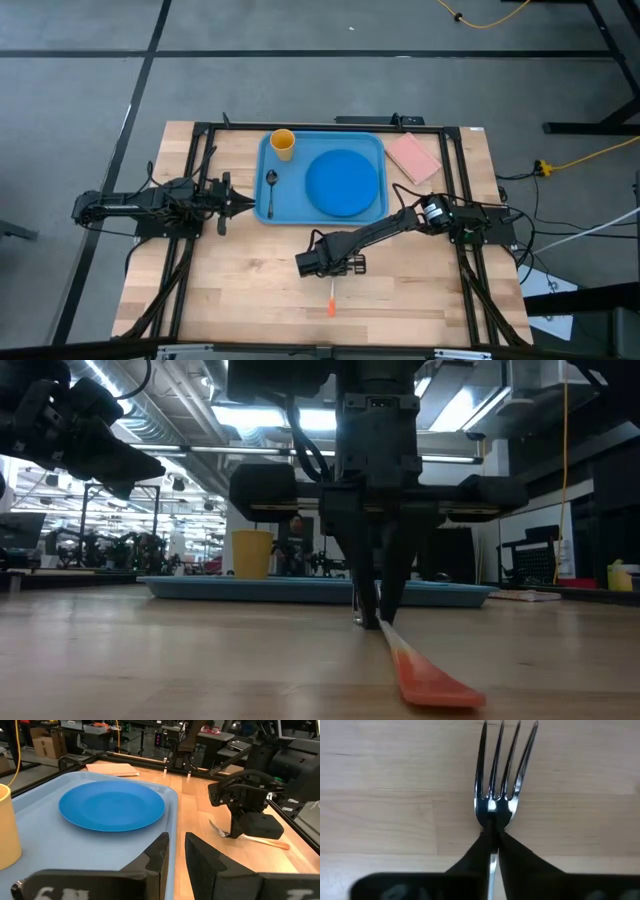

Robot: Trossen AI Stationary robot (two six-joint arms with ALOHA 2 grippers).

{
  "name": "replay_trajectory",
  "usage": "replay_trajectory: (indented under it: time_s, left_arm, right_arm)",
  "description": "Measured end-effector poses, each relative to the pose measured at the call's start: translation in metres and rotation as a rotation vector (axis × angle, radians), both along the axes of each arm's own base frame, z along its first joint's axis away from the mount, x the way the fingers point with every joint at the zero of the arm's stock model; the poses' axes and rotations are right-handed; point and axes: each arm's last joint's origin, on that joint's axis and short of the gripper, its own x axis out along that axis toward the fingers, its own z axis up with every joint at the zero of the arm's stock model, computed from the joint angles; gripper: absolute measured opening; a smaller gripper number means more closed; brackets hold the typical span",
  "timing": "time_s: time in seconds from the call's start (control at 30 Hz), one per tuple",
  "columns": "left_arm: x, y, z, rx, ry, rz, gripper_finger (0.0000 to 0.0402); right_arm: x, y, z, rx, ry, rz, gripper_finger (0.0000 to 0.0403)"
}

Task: Pick and place plate/cup/fork/spoon on tray
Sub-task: Put the orange fork on the blue tray to the right of the blue plate

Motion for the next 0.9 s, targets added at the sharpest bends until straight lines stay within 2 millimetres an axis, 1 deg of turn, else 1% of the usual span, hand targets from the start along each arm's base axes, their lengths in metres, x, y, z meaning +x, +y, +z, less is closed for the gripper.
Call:
replay_trajectory:
  time_s: [0.03,0.1,0.23,0.37,0.43,0.53,0.6,0.67,0.73,0.77,0.83,0.9]
  left_arm:
    - [0.0,0.0,0.0,0.0,0.0,0.0,0.0055]
    - [0.0,0.0,0.0,0.0,0.0,0.0,0.0055]
    - [0.0,0.0,0.0,0.0,0.0,0.0,0.0055]
    - [0.0,0.0,0.0,0.0,0.0,0.0,0.0055]
    - [0.0,0.0,0.0,0.0,0.0,0.0,0.0055]
    - [0.0,0.0,0.0,0.0,0.0,0.0,0.0055]
    - [0.0,0.0,0.0,0.0,0.0,0.0,0.0055]
    - [0.0,0.0,0.0,0.0,0.0,0.0,0.0055]
    - [0.0,0.0,0.0,0.0,0.0,0.0,0.0055]
    - [0.0,0.0,0.0,0.0,0.0,0.0,0.0055]
    - [0.0,0.0,0.0,0.0,0.001,0.0,0.0055]
    - [0.0,0.0,0.0,0.0,0.0,0.0,0.0055]
  right_arm:
    - [0.0,0.0,0.0,-0.001,0.002,-0.001,0.0019]
    - [-0.001,-0.001,0.0,-0.002,0.006,-0.001,0.0011]
    - [0.0,-0.003,0.0,-0.003,0.013,0.002,0.0018]
    - [0.004,-0.009,0.006,-0.002,0.007,0.07,0.0012]
    - [0.009,-0.012,0.016,-0.011,-0.003,0.107,0.0008]
    - [0.018,-0.023,0.03,-0.116,-0.039,0.135,0.0008]
    - [0.025,-0.028,0.049,-0.187,-0.098,0.146,0.0008]
    - [0.031,-0.032,0.068,-0.219,-0.16,0.163,0.0008]
    - [0.037,-0.037,0.083,-0.251,-0.209,0.176,0.0007]
    - [0.04,-0.044,0.089,-0.272,-0.232,0.177,0.0007]
    - [0.046,-0.063,0.1,-0.318,-0.27,0.16,0.0007]
    - [0.051,-0.081,0.108,-0.343,-0.3,0.15,0.0006]
